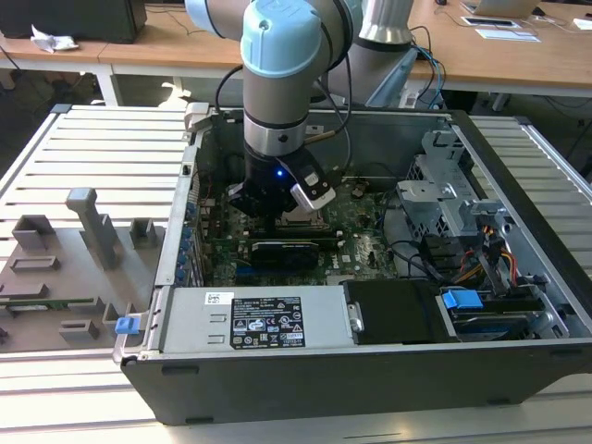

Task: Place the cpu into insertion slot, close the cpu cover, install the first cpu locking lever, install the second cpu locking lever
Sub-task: 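Install the second cpu locking lever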

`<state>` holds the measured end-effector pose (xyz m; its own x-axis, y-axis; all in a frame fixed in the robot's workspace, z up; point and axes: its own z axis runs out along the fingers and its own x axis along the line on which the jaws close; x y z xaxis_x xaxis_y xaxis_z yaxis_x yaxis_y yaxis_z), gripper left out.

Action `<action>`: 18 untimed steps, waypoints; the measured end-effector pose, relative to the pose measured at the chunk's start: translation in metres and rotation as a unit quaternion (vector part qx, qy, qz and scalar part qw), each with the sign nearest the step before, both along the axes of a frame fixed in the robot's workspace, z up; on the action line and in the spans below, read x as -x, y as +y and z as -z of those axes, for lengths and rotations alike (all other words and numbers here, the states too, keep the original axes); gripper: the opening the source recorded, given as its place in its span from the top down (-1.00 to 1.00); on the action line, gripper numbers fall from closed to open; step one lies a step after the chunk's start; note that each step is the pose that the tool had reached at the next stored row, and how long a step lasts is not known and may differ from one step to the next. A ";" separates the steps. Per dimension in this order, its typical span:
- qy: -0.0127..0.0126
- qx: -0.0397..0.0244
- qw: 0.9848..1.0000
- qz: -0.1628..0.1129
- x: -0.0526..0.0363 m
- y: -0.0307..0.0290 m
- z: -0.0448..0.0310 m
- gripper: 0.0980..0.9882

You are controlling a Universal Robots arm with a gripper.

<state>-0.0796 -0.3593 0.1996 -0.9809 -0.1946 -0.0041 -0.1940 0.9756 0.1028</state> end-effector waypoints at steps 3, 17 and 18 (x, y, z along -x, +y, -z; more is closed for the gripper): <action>0.000 -0.008 1.000 0.000 0.0000 -0.0018 0.0000 0.98; 0.000 -0.019 1.000 0.000 -0.0006 -0.0078 -0.0113 0.98; 0.000 -0.019 1.000 0.000 -0.0028 -0.0071 -0.0115 0.98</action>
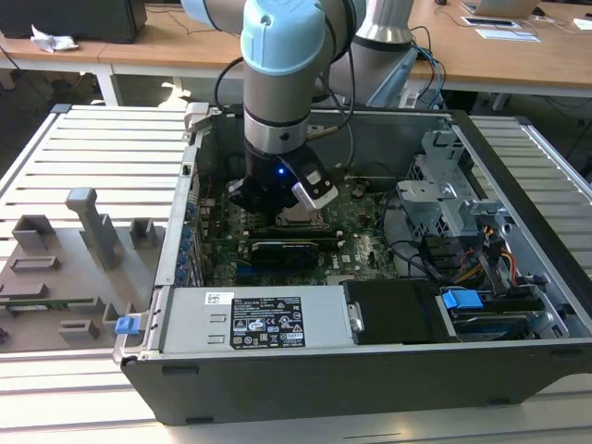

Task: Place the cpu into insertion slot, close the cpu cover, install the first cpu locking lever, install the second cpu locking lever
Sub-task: 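Install the second cpu locking lever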

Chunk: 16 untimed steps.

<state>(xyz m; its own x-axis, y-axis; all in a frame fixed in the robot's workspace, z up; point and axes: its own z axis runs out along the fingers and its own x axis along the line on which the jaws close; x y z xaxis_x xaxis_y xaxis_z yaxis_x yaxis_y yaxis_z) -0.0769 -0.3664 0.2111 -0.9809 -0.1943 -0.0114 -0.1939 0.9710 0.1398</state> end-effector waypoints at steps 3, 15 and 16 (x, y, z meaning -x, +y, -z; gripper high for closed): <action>0.002 0.000 1.000 0.000 -0.0145 0.0050 -0.0001 0.98; 0.010 0.039 0.999 0.000 -0.0493 0.0316 -0.0009 0.98; 0.010 0.040 0.999 0.000 -0.0495 0.0326 -0.0018 0.98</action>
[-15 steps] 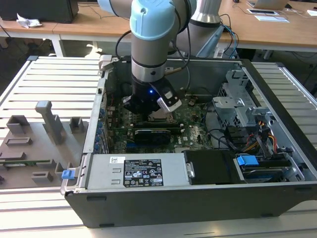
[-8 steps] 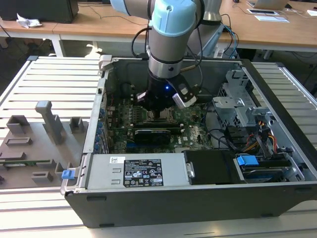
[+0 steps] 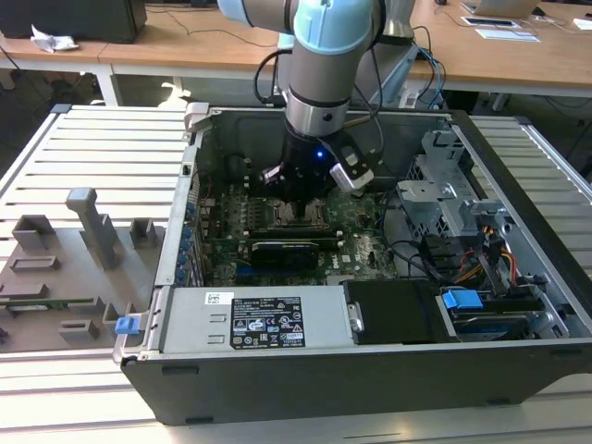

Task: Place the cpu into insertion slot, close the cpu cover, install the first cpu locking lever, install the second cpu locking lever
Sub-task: 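Install the second cpu locking lever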

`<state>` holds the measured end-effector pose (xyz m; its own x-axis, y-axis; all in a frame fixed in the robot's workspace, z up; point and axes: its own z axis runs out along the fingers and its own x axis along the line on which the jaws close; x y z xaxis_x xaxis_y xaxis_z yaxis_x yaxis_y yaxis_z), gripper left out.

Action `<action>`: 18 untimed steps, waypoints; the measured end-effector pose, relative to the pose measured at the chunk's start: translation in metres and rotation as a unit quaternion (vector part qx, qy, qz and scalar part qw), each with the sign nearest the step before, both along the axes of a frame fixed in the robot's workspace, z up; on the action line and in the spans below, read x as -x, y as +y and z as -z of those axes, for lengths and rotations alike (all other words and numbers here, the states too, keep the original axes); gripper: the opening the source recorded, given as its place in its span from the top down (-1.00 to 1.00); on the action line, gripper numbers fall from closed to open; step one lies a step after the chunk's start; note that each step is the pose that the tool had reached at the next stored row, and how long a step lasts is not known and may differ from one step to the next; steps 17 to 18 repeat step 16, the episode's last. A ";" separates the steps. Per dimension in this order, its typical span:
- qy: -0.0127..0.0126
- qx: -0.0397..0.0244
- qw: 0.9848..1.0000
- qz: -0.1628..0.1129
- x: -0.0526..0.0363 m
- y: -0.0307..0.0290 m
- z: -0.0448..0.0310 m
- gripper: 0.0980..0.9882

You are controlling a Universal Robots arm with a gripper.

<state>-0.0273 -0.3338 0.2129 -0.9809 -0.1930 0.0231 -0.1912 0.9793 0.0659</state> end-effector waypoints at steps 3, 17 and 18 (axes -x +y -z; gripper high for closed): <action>0.000 0.001 1.000 0.000 -0.0002 0.0009 -0.0133 0.98; 0.000 0.002 1.000 0.000 -0.0002 0.0025 -0.0595 0.98; 0.000 0.002 1.000 0.000 -0.0002 0.0025 -0.0595 0.98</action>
